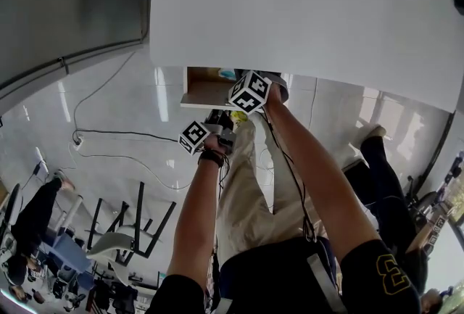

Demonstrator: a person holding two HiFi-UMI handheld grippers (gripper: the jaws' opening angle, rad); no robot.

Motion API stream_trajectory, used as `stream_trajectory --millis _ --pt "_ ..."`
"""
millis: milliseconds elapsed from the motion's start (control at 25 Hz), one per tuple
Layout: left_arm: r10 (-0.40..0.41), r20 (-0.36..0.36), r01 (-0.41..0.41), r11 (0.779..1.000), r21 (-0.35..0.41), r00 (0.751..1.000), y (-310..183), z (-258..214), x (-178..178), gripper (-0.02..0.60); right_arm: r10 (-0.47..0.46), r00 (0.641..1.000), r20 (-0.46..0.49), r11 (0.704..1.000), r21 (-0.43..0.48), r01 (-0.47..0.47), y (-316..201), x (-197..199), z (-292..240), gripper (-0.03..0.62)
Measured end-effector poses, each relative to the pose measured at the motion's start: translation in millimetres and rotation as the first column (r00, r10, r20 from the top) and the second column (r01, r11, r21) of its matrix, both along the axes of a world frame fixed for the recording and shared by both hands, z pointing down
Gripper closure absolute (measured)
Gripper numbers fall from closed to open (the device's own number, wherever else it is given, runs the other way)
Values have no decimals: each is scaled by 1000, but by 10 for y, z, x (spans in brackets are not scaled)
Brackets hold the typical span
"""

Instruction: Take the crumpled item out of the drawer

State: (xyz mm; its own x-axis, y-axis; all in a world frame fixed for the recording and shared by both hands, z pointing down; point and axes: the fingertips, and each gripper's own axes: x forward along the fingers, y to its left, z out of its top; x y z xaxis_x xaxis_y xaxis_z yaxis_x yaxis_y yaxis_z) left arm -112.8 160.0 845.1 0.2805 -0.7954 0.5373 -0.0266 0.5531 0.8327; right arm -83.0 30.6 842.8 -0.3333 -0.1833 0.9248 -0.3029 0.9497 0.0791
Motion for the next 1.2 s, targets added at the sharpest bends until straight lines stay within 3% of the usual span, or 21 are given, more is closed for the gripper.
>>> stream_trajectory --millis 120,280,520,640,760,1000,1120,1200 --pt "0 1 0 1000 -3 1000 5 -10 -9 548 -46 998 -36 999 20 46 40 22 26 525" --pt "-5 6 5 1000 -3 1000 -10 -27 11 548 -85 994 -61 995 40 88 56 80 8 566" --pt "-10 9 10 1000 3 1000 -3 -29 6 548 -93 996 -19 996 12 93 146 24 -136 569" --pt "-20 10 20 1000 2 1000 5 -44 25 548 -100 994 -42 995 24 101 147 80 -62 565" --pt "-33 9 33 999 8 999 -8 -26 28 548 -128 990 -65 992 0 129 167 102 60 463" --pt "-39 2 39 999 17 999 8 -10 10 548 -189 975 -116 982 -4 189 220 103 236 418" --pt "-26 4 26 999 21 1000 -8 -10 2 548 -194 972 -131 981 -8 194 207 103 291 427" --pt "-18 4 18 1000 22 1000 -11 -15 -8 548 -200 971 -132 980 -9 201 211 82 272 523"
